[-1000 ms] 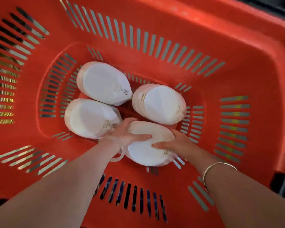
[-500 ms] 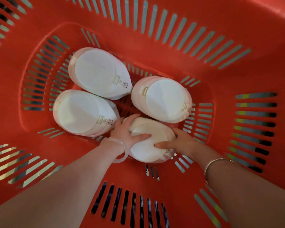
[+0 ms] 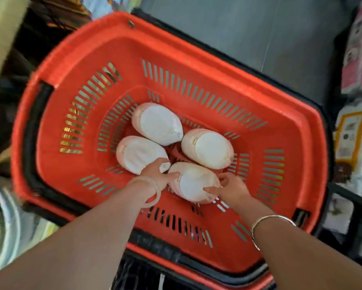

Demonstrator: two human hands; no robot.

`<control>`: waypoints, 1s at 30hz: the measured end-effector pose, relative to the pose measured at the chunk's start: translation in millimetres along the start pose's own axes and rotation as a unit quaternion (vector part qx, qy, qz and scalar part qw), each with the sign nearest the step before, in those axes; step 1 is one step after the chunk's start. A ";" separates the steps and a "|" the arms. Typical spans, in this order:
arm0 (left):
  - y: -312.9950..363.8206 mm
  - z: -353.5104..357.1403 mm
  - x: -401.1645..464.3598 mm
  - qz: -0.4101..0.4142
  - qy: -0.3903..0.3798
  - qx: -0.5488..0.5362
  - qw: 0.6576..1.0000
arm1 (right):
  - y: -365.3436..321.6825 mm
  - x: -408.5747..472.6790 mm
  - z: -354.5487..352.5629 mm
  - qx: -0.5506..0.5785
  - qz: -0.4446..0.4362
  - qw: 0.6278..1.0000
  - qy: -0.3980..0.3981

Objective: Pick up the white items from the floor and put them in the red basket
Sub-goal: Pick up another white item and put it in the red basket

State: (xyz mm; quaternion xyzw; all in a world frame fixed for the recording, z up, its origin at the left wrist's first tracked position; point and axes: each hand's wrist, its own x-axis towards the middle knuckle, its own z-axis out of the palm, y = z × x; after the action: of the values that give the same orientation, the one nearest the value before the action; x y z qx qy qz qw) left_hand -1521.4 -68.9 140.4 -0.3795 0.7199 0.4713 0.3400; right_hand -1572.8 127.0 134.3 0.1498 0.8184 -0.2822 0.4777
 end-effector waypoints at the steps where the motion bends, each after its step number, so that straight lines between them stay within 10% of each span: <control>1: 4.0 -10.7 -18.7 -0.009 0.006 -0.020 1.000 | -11.6 -20.7 -4.5 0.009 0.004 1.000 -0.003; 15: -71.7 -127.7 -348.5 -0.070 0.197 -0.373 0.904 | -167.2 -304.5 43.2 -0.090 -0.163 0.966 -0.180; 30: -348.4 40.8 -671.2 -0.190 0.479 -0.704 0.488 | -24.7 -643.6 328.3 -0.480 -0.312 0.728 -0.377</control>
State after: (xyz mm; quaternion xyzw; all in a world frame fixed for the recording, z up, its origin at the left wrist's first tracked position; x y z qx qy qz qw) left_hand -891.3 27.6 549.3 -0.7874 0.1103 0.4906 -0.3565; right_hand -1035.6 -75.6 573.6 -0.4815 0.5981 -0.0180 0.6404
